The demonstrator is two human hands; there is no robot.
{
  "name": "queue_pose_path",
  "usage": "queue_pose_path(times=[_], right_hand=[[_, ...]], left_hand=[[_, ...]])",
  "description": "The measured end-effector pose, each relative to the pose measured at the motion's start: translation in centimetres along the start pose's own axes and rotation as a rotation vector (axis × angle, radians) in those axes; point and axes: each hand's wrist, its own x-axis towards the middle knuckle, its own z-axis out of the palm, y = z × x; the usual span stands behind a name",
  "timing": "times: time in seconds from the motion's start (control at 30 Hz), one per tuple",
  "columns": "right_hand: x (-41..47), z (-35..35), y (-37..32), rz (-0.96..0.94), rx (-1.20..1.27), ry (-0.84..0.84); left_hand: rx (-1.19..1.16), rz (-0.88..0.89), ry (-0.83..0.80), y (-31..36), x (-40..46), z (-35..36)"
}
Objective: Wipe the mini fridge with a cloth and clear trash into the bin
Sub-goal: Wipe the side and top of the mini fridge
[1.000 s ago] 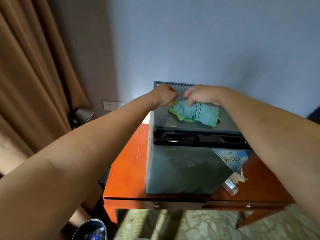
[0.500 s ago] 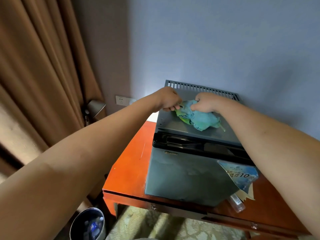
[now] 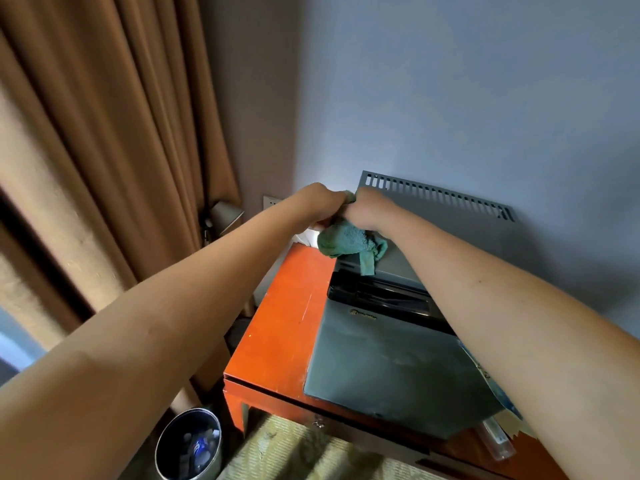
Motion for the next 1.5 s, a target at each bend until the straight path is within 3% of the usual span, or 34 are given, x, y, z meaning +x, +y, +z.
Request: queue_pose_path(times=[0.13, 0.23, 0.37, 0.53, 0.7, 0.93, 1.3, 1.5], right_hand=[[0.2, 0.6, -1.2, -0.055, -0.019, 0.028], [0.1, 1.1, -2.0, -0.155, -0.049, 0.048], [-0.2, 1.4, -2.5, -0.223, 0.244, -0.076], [0.3, -0.2, -1.5, -0.109, 0.588, -0.188], [0.9, -0.5, 1.1, -0.062, 0.597, 0.013], [2.8, 0.9, 3.2, 0.023, 0.509, 0.188], [7.1, 3.5, 1.7, 0.11, 0.252, 0.374], [8.7, 5.2, 1.5, 0.241, 0.393, 0.521]], left_hand=[[-0.084, -0.004, 0.092, -1.1, -0.5, -0.1], [-0.309, -0.022, 0.143, -2.3, -0.9, 0.2], [-0.603, -0.054, 0.2, -4.4, -1.2, 0.1], [-0.675, -0.022, 0.193, -7.0, -0.2, 0.7], [-0.576, -0.032, 0.161, -8.4, 1.6, 1.4], [-0.576, -0.085, -0.034, -12.0, 4.4, 3.6], [-0.782, -0.071, -0.161, -13.0, 6.2, 4.1], [-0.793, 0.0, -0.279, -13.5, 7.0, 3.7]])
